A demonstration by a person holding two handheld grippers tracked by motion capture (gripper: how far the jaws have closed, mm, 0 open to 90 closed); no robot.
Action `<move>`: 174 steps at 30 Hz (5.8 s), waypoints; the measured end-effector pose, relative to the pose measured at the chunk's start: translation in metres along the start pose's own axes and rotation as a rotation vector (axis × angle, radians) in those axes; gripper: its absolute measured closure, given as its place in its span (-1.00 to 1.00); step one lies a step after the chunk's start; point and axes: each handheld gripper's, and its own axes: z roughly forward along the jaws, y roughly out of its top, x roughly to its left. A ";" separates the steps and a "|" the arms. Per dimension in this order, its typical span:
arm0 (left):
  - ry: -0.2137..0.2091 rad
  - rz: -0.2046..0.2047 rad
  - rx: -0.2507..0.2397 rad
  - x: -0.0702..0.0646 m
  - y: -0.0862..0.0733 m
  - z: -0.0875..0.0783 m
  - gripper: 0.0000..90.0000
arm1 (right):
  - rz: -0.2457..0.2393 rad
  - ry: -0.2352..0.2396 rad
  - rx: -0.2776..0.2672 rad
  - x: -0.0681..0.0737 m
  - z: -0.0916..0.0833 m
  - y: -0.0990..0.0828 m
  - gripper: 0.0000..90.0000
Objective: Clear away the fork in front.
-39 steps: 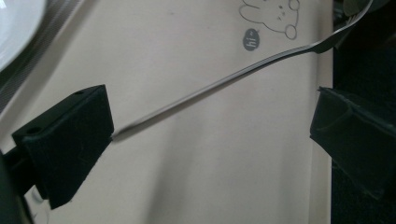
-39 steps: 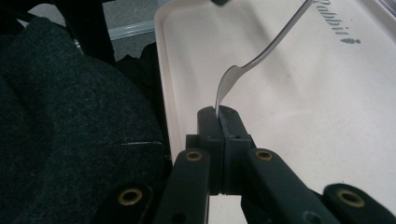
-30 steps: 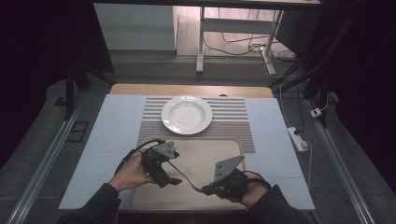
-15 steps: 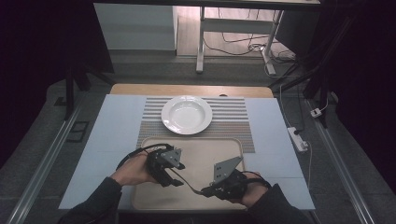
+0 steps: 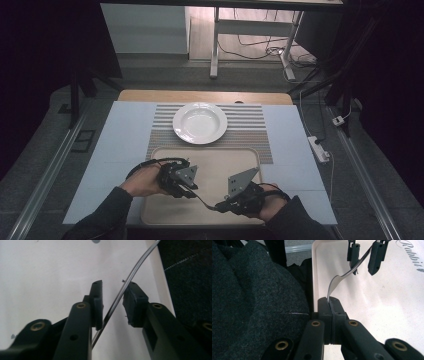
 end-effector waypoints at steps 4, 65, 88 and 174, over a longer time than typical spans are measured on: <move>-0.003 0.024 0.012 -0.001 0.001 0.001 0.63 | -0.004 0.006 0.007 -0.001 0.000 0.000 0.99; 0.135 -0.717 0.032 -0.003 -0.042 -0.021 0.92 | 0.435 -0.404 -0.138 -0.009 -0.034 -0.057 -1.00; 0.218 -1.074 -0.039 -0.033 -0.063 -0.021 0.92 | 0.454 -0.515 -0.156 0.025 -0.057 -0.078 -1.00; 0.273 -1.106 -0.071 0.030 -0.088 0.013 0.99 | 0.476 -0.515 -0.108 0.024 -0.057 -0.088 -1.00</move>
